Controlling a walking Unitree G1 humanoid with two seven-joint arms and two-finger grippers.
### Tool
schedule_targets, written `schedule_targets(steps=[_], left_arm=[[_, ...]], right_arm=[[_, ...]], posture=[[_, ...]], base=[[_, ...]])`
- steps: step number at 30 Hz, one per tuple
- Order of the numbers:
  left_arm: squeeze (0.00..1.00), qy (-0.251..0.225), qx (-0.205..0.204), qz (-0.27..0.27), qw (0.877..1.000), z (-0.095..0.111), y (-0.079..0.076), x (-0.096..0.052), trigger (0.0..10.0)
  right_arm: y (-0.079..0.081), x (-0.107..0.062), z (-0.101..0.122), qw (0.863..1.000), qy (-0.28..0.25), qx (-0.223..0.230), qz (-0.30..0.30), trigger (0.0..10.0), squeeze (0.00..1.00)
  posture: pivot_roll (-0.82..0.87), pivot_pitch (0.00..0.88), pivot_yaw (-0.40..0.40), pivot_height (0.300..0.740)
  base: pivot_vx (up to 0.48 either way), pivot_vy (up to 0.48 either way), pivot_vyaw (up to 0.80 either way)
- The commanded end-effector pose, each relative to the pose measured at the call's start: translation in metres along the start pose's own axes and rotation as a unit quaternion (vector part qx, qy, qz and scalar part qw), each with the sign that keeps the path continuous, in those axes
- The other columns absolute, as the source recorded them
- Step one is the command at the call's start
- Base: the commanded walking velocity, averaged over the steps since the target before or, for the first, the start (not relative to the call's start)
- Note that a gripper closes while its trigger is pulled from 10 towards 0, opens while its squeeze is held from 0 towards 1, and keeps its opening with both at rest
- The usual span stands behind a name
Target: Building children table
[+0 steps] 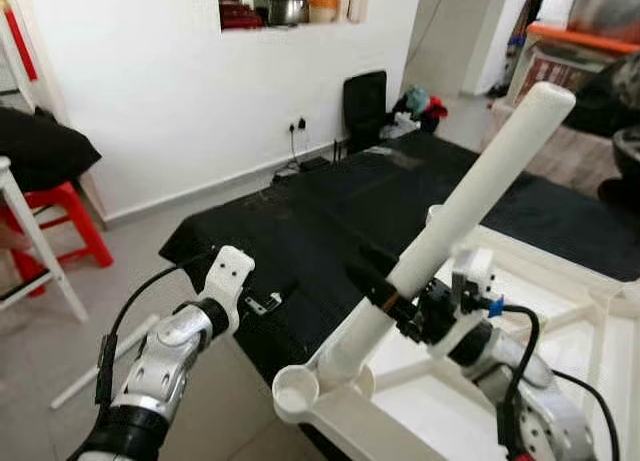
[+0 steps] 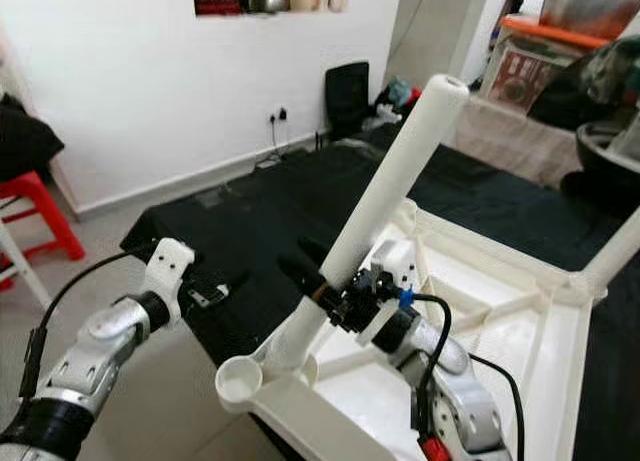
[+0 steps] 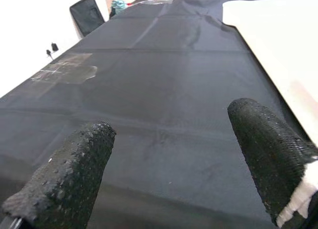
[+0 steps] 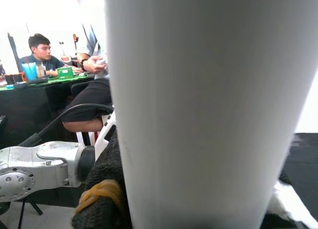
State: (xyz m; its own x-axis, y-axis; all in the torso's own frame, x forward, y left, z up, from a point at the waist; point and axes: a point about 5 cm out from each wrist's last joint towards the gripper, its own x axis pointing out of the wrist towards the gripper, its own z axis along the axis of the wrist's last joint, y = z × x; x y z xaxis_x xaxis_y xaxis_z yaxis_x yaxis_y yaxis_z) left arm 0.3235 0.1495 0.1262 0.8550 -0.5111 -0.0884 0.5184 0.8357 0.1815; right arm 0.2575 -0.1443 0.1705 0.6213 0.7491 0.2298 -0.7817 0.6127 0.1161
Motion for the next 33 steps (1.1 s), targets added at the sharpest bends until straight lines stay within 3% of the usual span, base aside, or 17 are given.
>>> schedule_targets(steps=[1, 12, 28, 33], left_arm=[[0.02, 0.004, 0.002, -0.001, 1.000, 0.000, 0.000, 0.001, 10.0], [0.03, 0.000, 0.004, -0.006, 1.000, 0.001, -0.001, 0.001, 10.0], [0.03, 0.002, 0.005, -0.015, 1.000, 0.001, -0.003, 0.002, 10.0], [0.00, 0.002, 0.003, -0.017, 1.000, 0.001, -0.004, 0.002, 10.0]], right_arm=[[-0.004, -0.024, -0.050, 0.990, 0.112, 0.080, -0.043, 0.0, 0.00], [0.011, -0.020, -0.050, 0.992, 0.117, 0.048, 0.024, 0.0, 0.00], [0.016, -0.024, -0.052, 0.990, 0.122, 0.052, 0.048, 0.0, 0.00], [0.018, -0.024, -0.054, 0.990, 0.122, 0.053, 0.054, 0.0, 0.00]], posture=[[0.06, 0.000, -0.083, 0.740], [0.07, 0.000, -0.088, 0.740], [0.07, 0.000, -0.083, 0.740], [0.07, 0.000, -0.083, 0.740]], base=[[0.000, 0.000, 0.00], [0.000, -0.236, 0.65], [0.000, -0.469, 0.80], [0.000, 0.000, 0.80]])
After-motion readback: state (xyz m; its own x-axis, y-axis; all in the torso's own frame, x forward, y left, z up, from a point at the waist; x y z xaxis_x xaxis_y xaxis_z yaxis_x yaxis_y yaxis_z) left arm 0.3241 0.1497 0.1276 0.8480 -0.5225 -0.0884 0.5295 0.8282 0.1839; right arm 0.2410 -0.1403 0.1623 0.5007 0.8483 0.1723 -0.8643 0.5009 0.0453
